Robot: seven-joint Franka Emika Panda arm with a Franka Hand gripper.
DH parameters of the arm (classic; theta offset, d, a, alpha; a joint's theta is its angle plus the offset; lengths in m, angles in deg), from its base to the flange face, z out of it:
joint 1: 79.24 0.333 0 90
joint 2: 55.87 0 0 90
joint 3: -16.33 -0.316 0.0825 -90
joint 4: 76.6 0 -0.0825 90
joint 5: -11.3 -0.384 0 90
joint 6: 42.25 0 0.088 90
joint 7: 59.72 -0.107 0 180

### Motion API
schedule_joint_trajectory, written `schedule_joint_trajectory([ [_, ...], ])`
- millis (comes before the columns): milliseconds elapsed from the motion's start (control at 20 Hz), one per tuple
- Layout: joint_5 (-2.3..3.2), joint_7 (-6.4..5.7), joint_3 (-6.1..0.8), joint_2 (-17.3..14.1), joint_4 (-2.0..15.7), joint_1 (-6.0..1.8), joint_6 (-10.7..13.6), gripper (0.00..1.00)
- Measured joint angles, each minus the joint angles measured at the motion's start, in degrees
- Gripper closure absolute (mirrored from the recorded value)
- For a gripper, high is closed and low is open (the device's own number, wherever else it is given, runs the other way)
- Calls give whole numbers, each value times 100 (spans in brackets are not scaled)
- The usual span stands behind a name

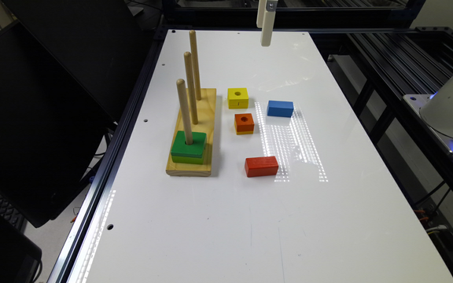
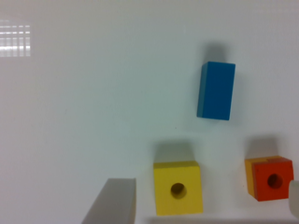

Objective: Pick up yellow block.

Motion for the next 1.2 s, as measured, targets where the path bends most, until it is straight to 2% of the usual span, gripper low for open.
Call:
schedule_joint_trajectory([
  [250,2,0,0,-67,72,-1,0,0],
  [550,3,1,0,-98,75,-2,-1,0],
  [700,8,1,0,-286,61,-2,-160,0],
  [900,28,1,1,-705,71,-7,-553,0],
  [1200,52,7,4,-727,120,-32,-574,0],
])
